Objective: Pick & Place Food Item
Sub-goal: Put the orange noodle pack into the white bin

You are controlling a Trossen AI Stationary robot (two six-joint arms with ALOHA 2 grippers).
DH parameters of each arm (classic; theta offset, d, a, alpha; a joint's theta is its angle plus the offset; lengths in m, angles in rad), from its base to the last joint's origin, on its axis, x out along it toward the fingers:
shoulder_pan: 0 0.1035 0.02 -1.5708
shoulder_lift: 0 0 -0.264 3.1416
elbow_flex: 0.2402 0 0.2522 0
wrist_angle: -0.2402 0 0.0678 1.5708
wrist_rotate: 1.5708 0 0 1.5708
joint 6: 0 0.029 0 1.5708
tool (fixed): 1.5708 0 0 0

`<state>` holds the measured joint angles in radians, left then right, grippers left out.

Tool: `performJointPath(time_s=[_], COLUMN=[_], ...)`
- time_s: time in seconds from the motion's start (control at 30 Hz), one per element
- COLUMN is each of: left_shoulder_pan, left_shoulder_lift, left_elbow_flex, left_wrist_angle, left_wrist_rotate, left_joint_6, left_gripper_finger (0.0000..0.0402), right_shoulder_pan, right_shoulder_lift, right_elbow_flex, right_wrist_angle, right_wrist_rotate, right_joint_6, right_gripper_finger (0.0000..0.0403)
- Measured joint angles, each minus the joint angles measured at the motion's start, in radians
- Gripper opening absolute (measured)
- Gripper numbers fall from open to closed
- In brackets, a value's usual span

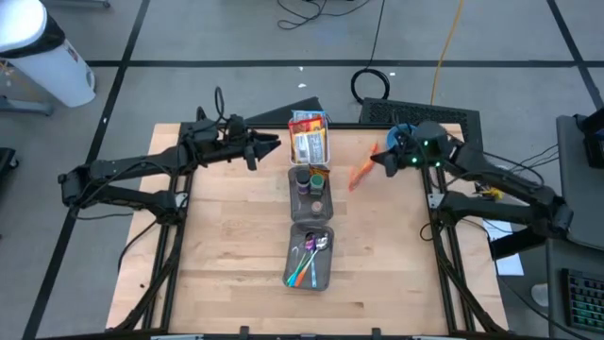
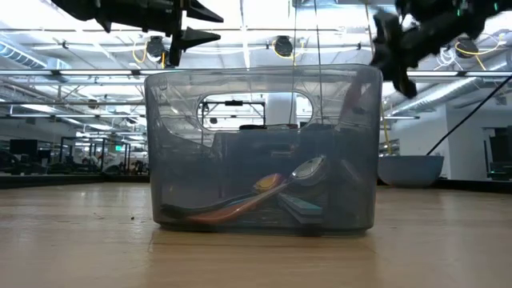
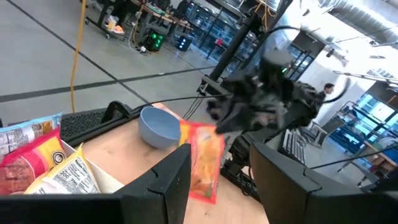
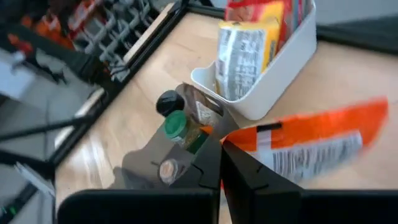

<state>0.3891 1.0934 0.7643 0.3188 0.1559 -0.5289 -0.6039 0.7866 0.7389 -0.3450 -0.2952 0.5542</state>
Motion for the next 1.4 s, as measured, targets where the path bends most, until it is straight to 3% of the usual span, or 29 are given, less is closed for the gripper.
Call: performJointPath(time_s=[0.17,0.3,0.6,0.8,1.07,1.27,1.4], left_shoulder_pan=[0.015,0.034,0.033,0.008,-0.025,-0.089,-0.123], left_shoulder_lift=[0.000,0.014,0.226,0.383,0.539,0.664,0.752], left_elbow_flex=[0.003,0.048,0.398,0.653,0.924,1.123,1.282], left_wrist_angle=[-0.004,-0.013,-0.369,-0.551,-0.754,-0.880,-0.972], left_wrist_rotate=[0.004,0.084,0.320,0.408,0.419,0.413,0.466], left_joint_6=[-0.003,0.006,0.170,0.355,0.572,0.606,0.603], left_gripper_finger=[0.0170,0.0170,0.0170,0.0170,0.0176,0.0227,0.0255], right_shoulder_pan=[0.000,0.009,0.171,0.273,0.412,0.477,0.489], right_shoulder_lift=[0.031,0.099,0.289,0.327,0.317,0.318,0.318], right_elbow_flex=[0.194,0.340,0.594,0.662,0.676,0.676,0.676], right_wrist_angle=[-0.196,-0.339,-0.477,-0.471,-0.375,-0.303,-0.303], right_wrist_rotate=[-0.047,-0.140,-0.253,-0.311,-0.313,-0.312,-0.312], right_joint_6=[-0.128,-0.213,-0.421,-0.417,-0.295,-0.248,-0.235], right_gripper_finger=[0.0000,0.0000,0.0000,0.0000,0.0000,0.0000,0.0000])
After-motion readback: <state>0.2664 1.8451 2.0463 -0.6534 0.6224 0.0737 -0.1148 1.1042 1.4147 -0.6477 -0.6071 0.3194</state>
